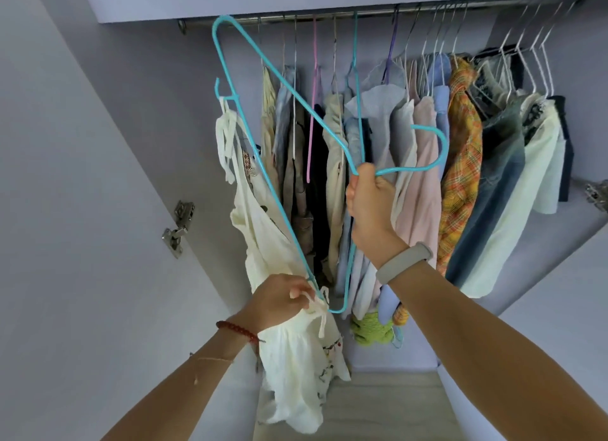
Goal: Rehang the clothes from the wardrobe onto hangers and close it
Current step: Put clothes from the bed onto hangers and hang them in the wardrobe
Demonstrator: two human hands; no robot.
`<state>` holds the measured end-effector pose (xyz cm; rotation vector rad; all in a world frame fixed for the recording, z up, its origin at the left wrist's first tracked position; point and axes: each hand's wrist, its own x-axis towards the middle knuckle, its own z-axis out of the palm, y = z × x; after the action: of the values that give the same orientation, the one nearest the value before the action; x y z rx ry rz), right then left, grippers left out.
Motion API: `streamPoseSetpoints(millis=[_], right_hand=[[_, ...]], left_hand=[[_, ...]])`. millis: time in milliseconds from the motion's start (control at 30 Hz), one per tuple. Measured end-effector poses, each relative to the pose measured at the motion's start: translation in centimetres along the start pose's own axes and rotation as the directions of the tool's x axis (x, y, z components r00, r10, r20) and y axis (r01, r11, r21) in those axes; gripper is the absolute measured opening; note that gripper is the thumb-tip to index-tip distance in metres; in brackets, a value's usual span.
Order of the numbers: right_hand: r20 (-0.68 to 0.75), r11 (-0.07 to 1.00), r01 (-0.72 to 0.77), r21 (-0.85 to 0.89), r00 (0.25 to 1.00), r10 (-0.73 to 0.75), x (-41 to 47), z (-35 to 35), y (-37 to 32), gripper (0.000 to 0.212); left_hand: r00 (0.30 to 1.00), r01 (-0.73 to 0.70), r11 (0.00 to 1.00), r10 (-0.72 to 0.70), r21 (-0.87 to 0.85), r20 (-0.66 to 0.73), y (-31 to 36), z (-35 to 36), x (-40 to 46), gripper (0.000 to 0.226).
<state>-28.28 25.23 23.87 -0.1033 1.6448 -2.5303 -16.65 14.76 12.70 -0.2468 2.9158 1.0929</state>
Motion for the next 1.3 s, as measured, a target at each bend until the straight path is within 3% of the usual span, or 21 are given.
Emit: streamPoseSetpoints(millis=[100, 167, 300, 400, 533, 733, 1000, 1067, 1200, 1233, 1300], right_hand=[[0.013, 0.999, -0.037, -0.022, 0.999, 0.037, -0.1, 0.0, 0.2, 0.041], [0.006, 0.997, -0.074, -0.024, 0.997, 0.075, -0.3, 0.1, 0.3, 0.040], [0.023, 0.995, -0.089, -0.047, 0.996, 0.090, -0.7, 0.2, 0.4, 0.040], [0.061, 0.991, -0.095, -0.094, 0.993, 0.101, -0.8, 0.0, 0.2, 0.040], [0.088, 0.969, -0.123, -0.213, 0.986, 0.145, -0.4, -0.8, -0.3, 0.038], [0.149, 0.886, 0.058, -0.461, 0.989, 0.013, 1.1, -2.0, -2.5, 0.039], [0.308, 0.809, 0.129, -0.574, 0.949, 0.068, 1.2, 0.4, -5.3, 0.036], [0.340, 0.738, 0.225, -0.636, 0.940, 0.007, 1.1, 0.8, -5.5, 0.036], [0.377, 0.631, 0.309, -0.712, 0.926, -0.028, 1.3, 1.0, -5.8, 0.040], [0.377, 0.626, 0.301, -0.719, 0.926, -0.012, 1.4, 1.0, -6.0, 0.044], [0.370, 0.631, 0.252, -0.734, 0.927, 0.060, 1.5, 1.1, -6.8, 0.045]], left_hand=[[0.984, 0.176, 0.964, -0.166, -0.201, 0.068, -0.2, -1.2, 0.0, 0.015], [0.967, 0.256, 0.934, -0.247, -0.248, 0.066, -0.6, -1.4, -0.1, 0.018], [0.958, 0.285, 0.925, -0.279, -0.251, 0.062, -1.0, -0.7, -0.4, 0.015], [0.952, 0.302, 0.866, -0.299, -0.399, 0.072, -1.1, -0.5, -0.5, 0.011], [0.904, 0.285, 0.710, -0.423, -0.644, -0.067, -1.5, -1.8, -0.6, 0.017], [0.906, 0.288, 0.857, -0.388, -0.428, -0.168, -3.6, -1.1, -2.0, 0.017], [0.892, 0.190, 0.957, -0.261, -0.218, -0.368, -3.6, 0.4, -0.8, 0.014], [0.830, 0.154, 0.965, -0.244, -0.214, -0.502, -3.3, -0.1, -0.9, 0.024], [0.573, 0.068, 0.945, -0.298, -0.319, -0.764, -2.7, -2.4, -0.6, 0.056], [0.559, 0.066, 0.918, -0.359, -0.392, -0.747, -2.9, -2.9, -0.2, 0.065], [0.643, 0.084, 0.832, -0.466, -0.549, -0.608, -3.5, -3.4, 0.7, 0.087]])
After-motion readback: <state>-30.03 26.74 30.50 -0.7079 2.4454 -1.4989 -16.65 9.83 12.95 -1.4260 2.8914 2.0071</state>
